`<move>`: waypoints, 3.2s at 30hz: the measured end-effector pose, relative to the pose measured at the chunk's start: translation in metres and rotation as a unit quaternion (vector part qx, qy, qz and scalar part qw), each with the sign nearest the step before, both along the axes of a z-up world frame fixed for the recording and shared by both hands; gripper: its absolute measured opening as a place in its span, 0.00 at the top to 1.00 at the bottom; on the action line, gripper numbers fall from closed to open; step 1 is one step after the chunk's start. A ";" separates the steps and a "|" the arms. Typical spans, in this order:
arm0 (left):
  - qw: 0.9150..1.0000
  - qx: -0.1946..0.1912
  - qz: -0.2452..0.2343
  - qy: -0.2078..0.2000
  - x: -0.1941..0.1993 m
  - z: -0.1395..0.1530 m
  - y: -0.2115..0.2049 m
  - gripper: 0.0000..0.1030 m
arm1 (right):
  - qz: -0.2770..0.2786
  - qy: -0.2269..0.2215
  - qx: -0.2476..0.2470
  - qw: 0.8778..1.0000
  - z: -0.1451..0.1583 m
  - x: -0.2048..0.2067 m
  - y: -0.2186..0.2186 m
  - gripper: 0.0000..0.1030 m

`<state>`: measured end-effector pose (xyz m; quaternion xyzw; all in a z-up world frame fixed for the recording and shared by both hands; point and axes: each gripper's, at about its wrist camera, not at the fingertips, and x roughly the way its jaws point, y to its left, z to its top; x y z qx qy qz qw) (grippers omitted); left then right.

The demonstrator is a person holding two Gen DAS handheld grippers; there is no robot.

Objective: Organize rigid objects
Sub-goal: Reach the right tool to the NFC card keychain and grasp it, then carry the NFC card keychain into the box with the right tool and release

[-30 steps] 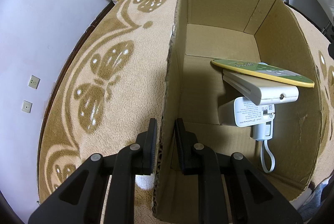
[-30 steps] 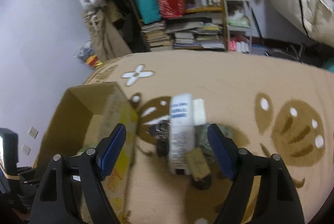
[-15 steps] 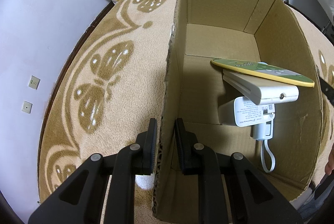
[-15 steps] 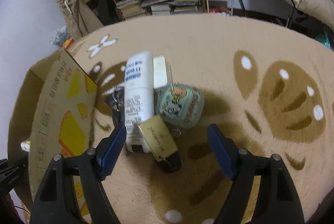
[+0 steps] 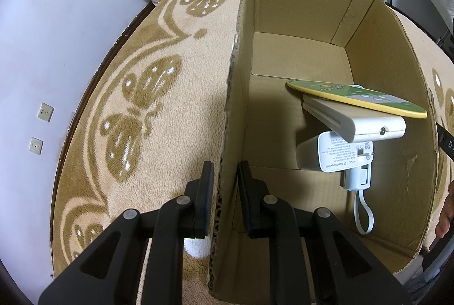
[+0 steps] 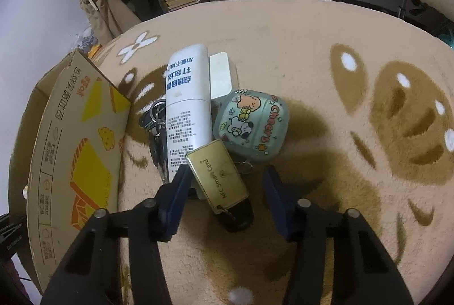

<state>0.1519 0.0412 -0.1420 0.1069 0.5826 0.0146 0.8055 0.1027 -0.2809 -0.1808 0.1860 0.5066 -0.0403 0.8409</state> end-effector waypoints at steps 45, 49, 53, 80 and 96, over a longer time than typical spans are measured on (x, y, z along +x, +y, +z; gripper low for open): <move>1.000 0.007 -0.004 -0.001 -0.001 0.000 -0.003 0.83 | 0.008 -0.004 -0.065 0.998 0.010 -0.001 0.003 0.73; 1.000 0.006 -0.003 -0.001 -0.001 0.000 -0.003 0.83 | -0.002 -0.027 -0.047 0.999 0.025 -0.003 -0.002 0.73; 1.000 0.010 -0.004 -0.001 -0.002 0.000 -0.005 0.83 | 0.004 -0.054 -0.040 0.998 0.040 -0.005 0.005 0.73; 1.000 0.018 -0.006 -0.003 -0.004 0.000 -0.009 0.83 | 0.193 -0.190 0.004 0.963 0.117 -0.010 0.141 0.73; 1.000 0.021 -0.007 -0.003 -0.004 0.000 -0.009 0.83 | 0.202 -0.156 0.040 0.966 0.091 0.001 0.146 0.73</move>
